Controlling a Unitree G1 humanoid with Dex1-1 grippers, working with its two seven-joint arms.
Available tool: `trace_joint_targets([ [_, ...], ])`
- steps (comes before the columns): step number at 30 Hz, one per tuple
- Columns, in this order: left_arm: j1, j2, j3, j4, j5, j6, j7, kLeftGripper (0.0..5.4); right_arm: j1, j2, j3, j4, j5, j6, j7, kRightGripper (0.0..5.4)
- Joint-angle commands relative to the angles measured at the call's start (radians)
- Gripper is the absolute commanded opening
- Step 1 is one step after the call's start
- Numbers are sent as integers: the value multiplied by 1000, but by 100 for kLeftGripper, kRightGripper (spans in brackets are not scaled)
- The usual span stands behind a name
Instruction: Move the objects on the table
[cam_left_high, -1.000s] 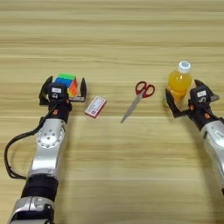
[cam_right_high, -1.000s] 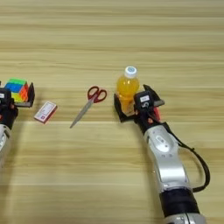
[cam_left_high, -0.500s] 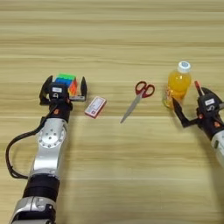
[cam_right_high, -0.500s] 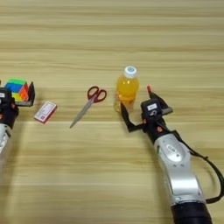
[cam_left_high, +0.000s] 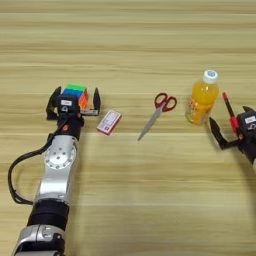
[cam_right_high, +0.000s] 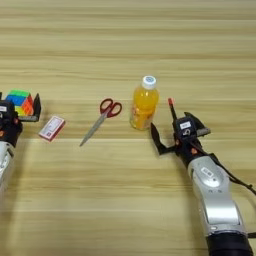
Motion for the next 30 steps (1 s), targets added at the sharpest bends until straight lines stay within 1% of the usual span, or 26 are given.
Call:
trace_joint_targets([
  [1,-3,0,-3,-5,7,7,5,540,-28,-7,-19,48,5,7,-9,539],
  [17,0,1,-3,-7,6,7,3,540,-102,21,-71,253,47,-22,-10,539],
  [24,2,1,-3,-9,6,8,2,540,-136,22,-71,346,44,-36,-21,539],
  [28,4,1,-3,-10,6,8,3,540,-143,19,-67,381,43,-44,-25,539],
  [29,4,1,-2,-11,6,7,3,540,-143,17,-65,386,39,-42,-28,518],
  [30,4,1,-3,-11,6,7,3,540,-143,16,-64,390,37,-38,-33,514],
])
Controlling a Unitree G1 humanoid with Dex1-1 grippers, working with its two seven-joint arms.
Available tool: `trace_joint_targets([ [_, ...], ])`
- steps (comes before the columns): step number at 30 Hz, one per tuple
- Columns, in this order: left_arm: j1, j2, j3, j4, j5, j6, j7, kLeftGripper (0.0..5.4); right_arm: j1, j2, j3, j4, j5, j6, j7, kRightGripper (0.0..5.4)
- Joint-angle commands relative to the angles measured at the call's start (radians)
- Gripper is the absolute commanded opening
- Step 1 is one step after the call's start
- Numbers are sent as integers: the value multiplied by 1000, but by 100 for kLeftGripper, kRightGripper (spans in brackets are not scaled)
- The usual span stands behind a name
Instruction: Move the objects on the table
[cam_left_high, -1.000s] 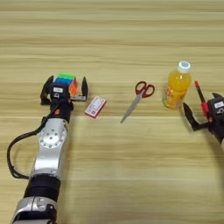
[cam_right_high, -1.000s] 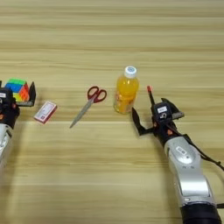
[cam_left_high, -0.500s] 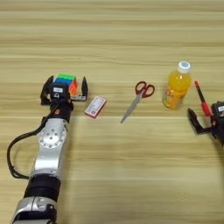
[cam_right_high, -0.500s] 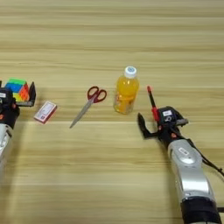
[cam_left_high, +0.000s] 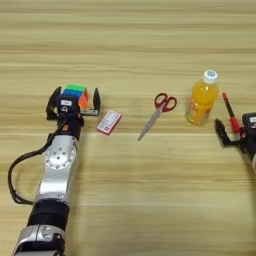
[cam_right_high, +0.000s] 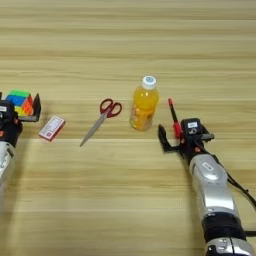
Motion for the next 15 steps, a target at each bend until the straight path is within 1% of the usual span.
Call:
trace_joint_targets([
  [1,4,2,-3,-11,6,7,3,540,13,-3,4,41,-16,34,-17,500],
  [7,3,1,-3,-10,6,6,4,540,18,-12,3,42,-16,100,-27,442],
  [9,2,1,-3,-9,6,6,5,540,20,-12,-1,37,-5,127,-24,425],
  [10,2,0,-3,-9,7,6,6,540,21,-12,-4,35,3,144,-20,405],
  [12,2,0,-4,-10,7,6,6,540,22,-10,-13,34,21,175,-12,384],
  [15,1,0,-3,-9,7,5,6,540,19,-10,-23,44,44,210,-4,358],
])
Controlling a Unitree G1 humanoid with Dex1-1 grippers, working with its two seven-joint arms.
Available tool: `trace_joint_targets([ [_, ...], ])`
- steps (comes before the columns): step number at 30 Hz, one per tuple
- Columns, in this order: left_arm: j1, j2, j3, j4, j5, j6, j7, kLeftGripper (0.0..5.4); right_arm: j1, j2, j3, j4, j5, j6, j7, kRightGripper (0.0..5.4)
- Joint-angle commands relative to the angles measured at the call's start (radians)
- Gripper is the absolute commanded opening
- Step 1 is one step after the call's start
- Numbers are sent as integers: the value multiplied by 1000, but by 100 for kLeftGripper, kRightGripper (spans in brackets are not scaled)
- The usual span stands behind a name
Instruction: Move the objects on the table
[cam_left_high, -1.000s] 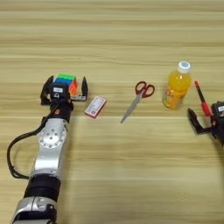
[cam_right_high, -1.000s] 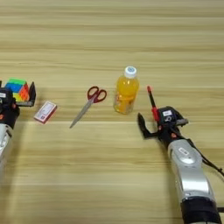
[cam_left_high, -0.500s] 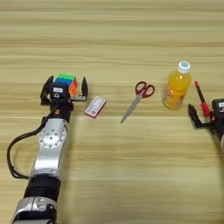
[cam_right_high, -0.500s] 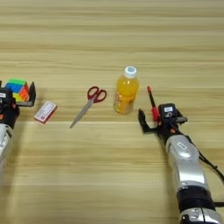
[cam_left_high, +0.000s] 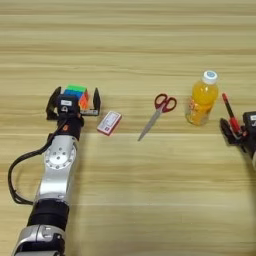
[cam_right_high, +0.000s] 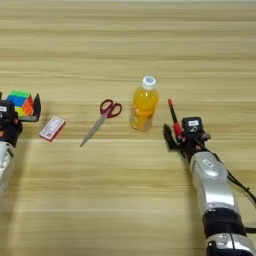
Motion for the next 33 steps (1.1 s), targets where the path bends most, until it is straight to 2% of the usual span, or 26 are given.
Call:
trace_joint_targets([
  [1,1,0,-3,-9,7,5,6,540,37,-5,-9,53,12,102,8,352],
  [21,0,1,0,-11,5,4,8,540,38,-13,10,56,10,115,14,172],
  [27,1,2,1,-12,5,4,8,540,40,-15,17,54,7,117,14,100],
  [33,1,3,2,-11,4,4,7,540,38,-13,18,58,9,115,12,77],
])
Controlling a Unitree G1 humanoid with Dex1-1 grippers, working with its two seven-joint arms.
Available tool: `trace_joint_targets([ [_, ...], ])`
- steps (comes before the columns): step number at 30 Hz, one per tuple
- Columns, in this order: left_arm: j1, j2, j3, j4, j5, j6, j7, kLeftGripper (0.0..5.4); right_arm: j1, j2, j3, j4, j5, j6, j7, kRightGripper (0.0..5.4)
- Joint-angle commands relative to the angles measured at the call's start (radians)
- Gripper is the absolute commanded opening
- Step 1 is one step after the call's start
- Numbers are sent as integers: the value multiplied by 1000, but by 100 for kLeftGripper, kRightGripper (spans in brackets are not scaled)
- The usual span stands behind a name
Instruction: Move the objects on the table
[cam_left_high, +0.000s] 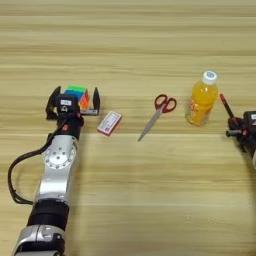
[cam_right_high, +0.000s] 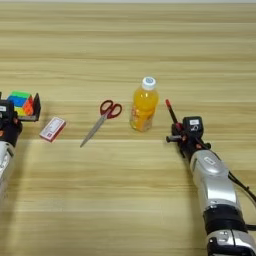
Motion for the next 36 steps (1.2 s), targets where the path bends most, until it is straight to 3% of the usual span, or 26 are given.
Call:
trace_joint_targets([
  [1,0,3,1,-6,4,4,5,540,54,-3,9,50,-22,71,-8,77],
  [7,-2,3,1,-4,3,4,4,540,51,-3,8,51,-23,66,-14,77],
  [15,-3,2,1,-2,-1,5,1,540,42,1,-21,-2,-10,-11,-29,77],
  [28,-5,1,2,0,-3,5,1,540,51,2,-52,-103,23,-13,-27,75],
  [36,-1,4,5,-12,-6,3,-2,540,62,-12,-94,-265,54,-3,-31,75],
])
